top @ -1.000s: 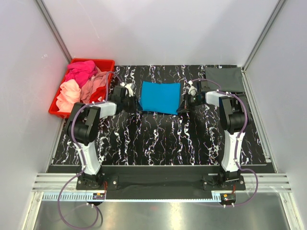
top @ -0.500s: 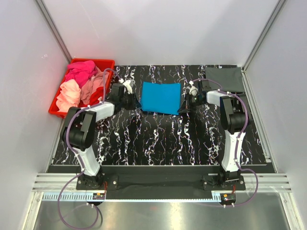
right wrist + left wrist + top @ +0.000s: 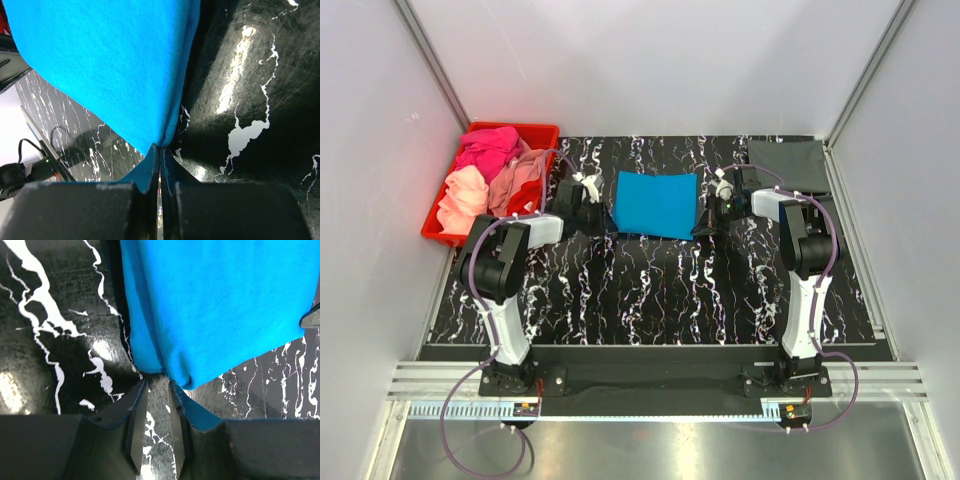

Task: Fold and stack the t-shirts
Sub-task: Fold the tshirt

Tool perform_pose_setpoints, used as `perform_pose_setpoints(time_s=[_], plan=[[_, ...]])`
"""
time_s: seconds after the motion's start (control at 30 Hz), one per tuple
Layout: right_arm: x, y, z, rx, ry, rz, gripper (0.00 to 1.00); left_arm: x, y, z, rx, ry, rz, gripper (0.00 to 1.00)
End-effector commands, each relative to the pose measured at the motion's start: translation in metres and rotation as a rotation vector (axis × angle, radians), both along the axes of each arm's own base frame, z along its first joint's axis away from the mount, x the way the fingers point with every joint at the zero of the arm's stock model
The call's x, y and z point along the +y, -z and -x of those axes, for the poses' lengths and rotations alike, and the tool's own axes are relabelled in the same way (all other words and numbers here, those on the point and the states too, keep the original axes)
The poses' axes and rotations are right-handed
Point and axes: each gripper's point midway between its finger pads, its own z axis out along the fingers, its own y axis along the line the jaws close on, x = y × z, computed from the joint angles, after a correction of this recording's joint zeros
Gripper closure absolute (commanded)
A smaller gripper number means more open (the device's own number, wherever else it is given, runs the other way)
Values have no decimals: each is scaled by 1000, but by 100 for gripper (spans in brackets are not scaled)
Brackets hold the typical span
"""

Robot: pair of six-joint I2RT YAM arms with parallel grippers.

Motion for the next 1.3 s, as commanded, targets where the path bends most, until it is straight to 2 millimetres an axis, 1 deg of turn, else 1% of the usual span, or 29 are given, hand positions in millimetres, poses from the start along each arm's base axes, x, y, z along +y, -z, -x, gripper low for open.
perform_pose_setpoints(time_s=[0.0,0.1,0.23,0.33,0.5,0.53,0.57,0.63,0.67,0.77,0.8,0.9,1.27], plan=[[-2,-3,-7,-16,-6,-7,100,-14,-15,-13,-76,37,62,71],[-2,-3,-8,-17,-5,-8,100,-14,-17,-11,-87,35,66,72],[-2,-2,-7,-11,-4,-9,100,-12,-25,-11,-110,24,65,72],[-2,-1,-7,-10,-4,-8,100,-14,-26,-12,-107,24,76,71],[-2,-1,-7,-10,-3,-9,100,-14,-20,-10,-96,20,72,71],[-2,-1,-6,-9,-4,-9,100,-13,-22,-10,-102,17,75,71],[-2,-1,-6,-8,-3,-9,100,-13,-22,-8,-100,18,75,74],[-1,0,-6,-5,-3,-10,100,-14,-26,-9,-115,20,80,83],[-1,-1,-6,-7,-4,-10,100,-14,-25,-9,-111,18,81,84],[-2,0,-6,-9,-2,-8,100,-13,-26,-9,-112,10,76,80],[-2,0,-6,-6,-1,-9,100,-13,-25,-8,-112,7,77,75],[-2,0,-6,-6,-1,-9,100,-13,-28,-6,-123,-4,90,72],[-2,1,-6,-1,1,-9,100,-12,-46,-10,-169,-13,147,72]])
